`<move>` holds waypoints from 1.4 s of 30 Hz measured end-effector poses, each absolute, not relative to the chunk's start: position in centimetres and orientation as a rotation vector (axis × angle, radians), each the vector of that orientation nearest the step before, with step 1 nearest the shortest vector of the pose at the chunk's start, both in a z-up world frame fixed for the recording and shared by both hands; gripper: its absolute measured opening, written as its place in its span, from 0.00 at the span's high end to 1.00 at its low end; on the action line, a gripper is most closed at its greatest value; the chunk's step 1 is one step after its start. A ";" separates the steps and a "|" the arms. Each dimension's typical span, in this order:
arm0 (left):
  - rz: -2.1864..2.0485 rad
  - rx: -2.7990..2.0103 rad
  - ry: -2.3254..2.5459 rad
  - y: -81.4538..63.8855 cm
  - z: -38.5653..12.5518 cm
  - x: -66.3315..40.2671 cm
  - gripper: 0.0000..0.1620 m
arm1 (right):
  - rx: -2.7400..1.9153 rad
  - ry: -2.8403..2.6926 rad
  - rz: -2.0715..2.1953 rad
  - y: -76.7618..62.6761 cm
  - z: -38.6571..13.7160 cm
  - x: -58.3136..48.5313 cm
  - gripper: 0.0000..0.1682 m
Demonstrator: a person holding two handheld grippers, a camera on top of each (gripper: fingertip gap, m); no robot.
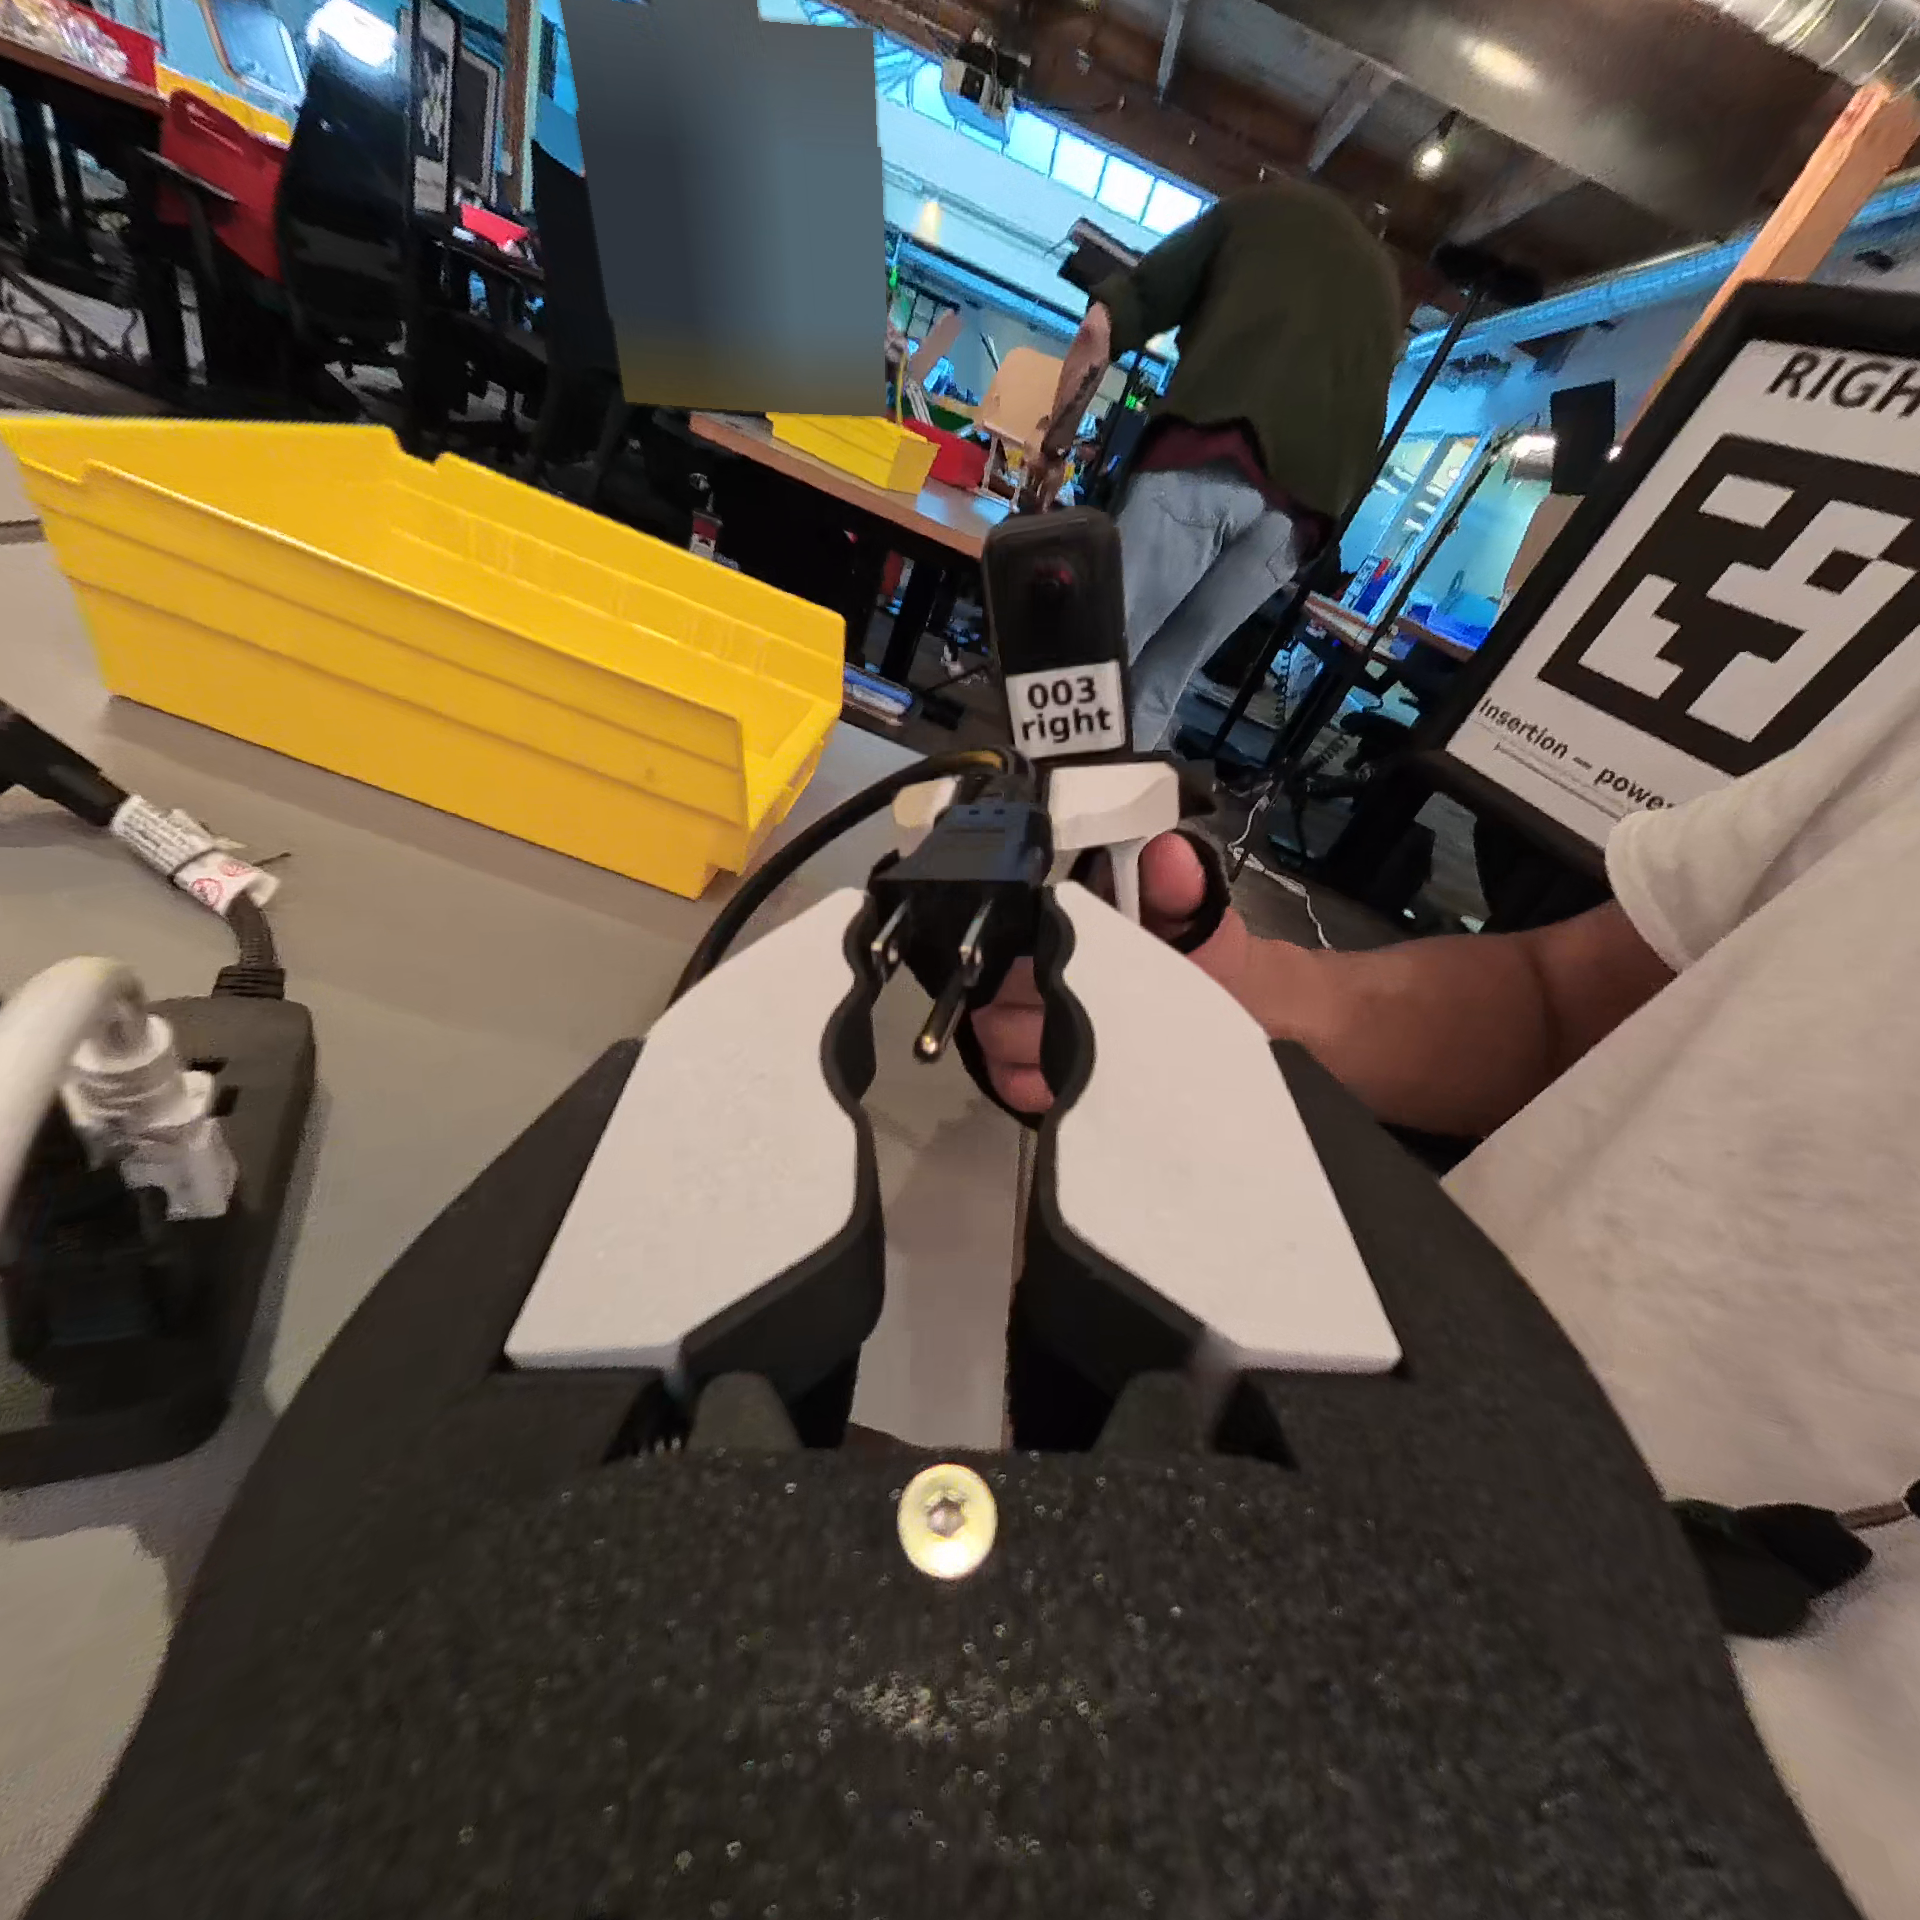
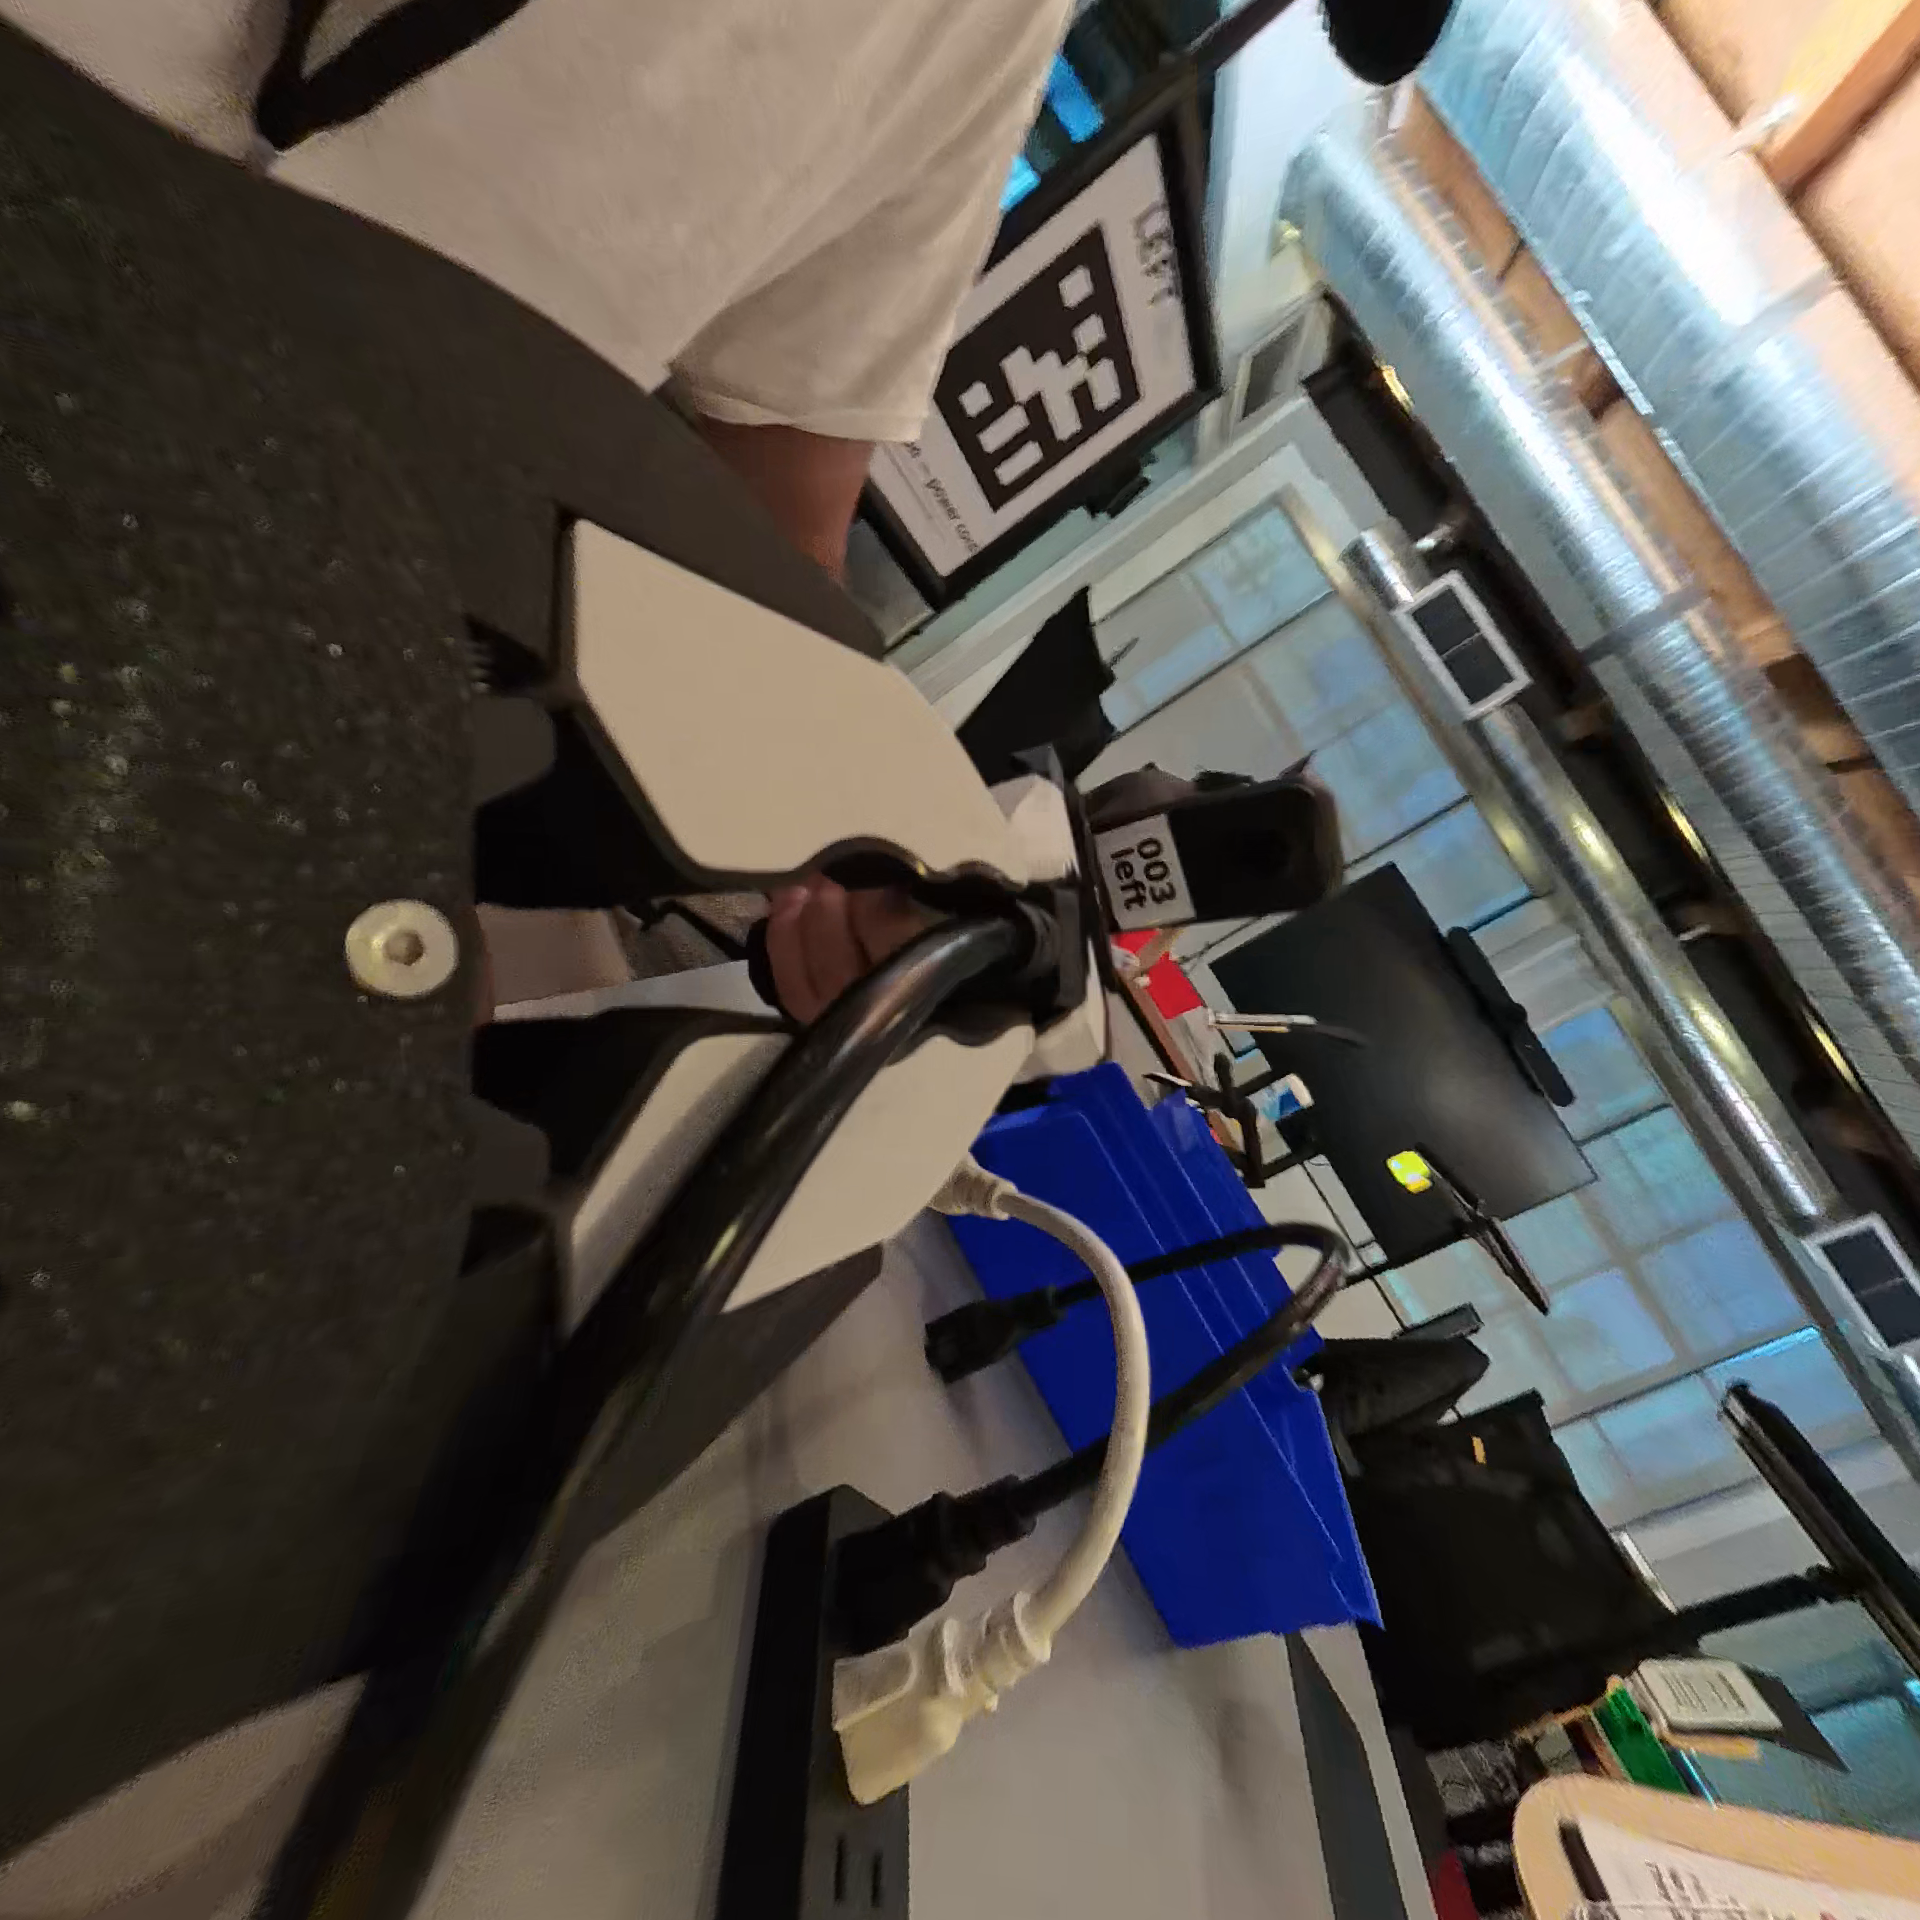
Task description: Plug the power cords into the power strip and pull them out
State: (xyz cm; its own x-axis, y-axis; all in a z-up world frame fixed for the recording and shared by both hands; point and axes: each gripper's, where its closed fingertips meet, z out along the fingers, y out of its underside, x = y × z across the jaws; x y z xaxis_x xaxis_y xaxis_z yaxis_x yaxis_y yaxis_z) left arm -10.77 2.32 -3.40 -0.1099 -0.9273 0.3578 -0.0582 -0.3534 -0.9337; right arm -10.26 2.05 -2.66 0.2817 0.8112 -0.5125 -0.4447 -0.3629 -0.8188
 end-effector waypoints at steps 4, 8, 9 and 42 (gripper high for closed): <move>-1.525 -1.432 1.160 1.8 -3.9 -10.3 0.83 | -1.427 -0.445 1.368 1.4 -2.8 -9.9 0.91; -1.469 -1.420 1.207 1.5 -4.5 -10.3 0.83 | -1.501 -0.545 1.297 1.1 -3.3 -9.9 0.91; -1.453 -1.422 1.216 1.5 -4.7 -10.3 0.83 | -1.511 -0.573 1.272 1.0 -3.4 -10.0 0.91; -0.580 -1.815 1.240 17.1 -16.1 -14.8 0.62 | -1.661 -1.567 0.517 14.4 0.1 -6.9 0.91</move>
